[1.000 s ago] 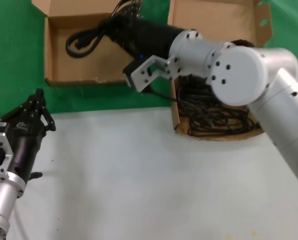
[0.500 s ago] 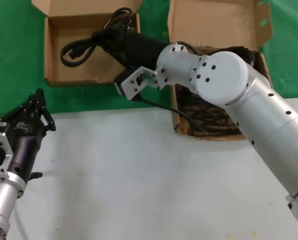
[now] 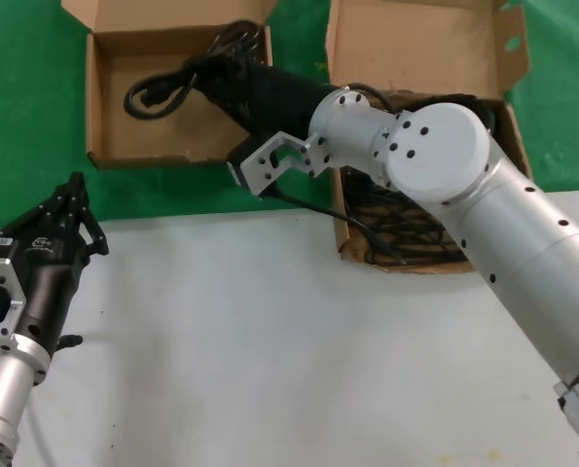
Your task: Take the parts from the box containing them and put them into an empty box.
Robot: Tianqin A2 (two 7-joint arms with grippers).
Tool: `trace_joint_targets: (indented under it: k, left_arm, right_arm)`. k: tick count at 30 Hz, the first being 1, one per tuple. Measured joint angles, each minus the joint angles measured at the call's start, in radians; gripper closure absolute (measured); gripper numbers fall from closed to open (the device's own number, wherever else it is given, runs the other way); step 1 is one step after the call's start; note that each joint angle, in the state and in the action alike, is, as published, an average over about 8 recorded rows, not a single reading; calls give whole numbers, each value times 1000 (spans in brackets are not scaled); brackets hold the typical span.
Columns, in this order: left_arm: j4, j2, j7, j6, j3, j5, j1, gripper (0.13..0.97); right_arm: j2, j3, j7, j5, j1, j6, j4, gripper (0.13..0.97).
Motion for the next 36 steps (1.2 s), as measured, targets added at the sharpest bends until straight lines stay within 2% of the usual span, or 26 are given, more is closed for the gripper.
trace_joint_targets:
  k: [6,16,23,24,32,36]
  left_arm:
    - [0,0,0,0,0,0,0,952]
    - [0,0,0,0,0,0,0,952]
    - [0,0,0,0,0,0,0,952]
    - [0,0,0,0,0,0,0,952]
    - [0,0,0,0,0,0,0,952]
    - [0,0,0,0,0,0,0,952]
  right_arm:
    - [11,0,6,-1,-5,-2,12,856]
    - [56,15,64,-18,-31,-4,92,736]
    - [148,78,216,-110,-105,-11,309,591]
    - [162,91,240,-126,-119,-15,346,591]
    - [275,217,406,-248,-256,-49,625,385]
    - [327,269,457,-279,-327,-55,723,329]
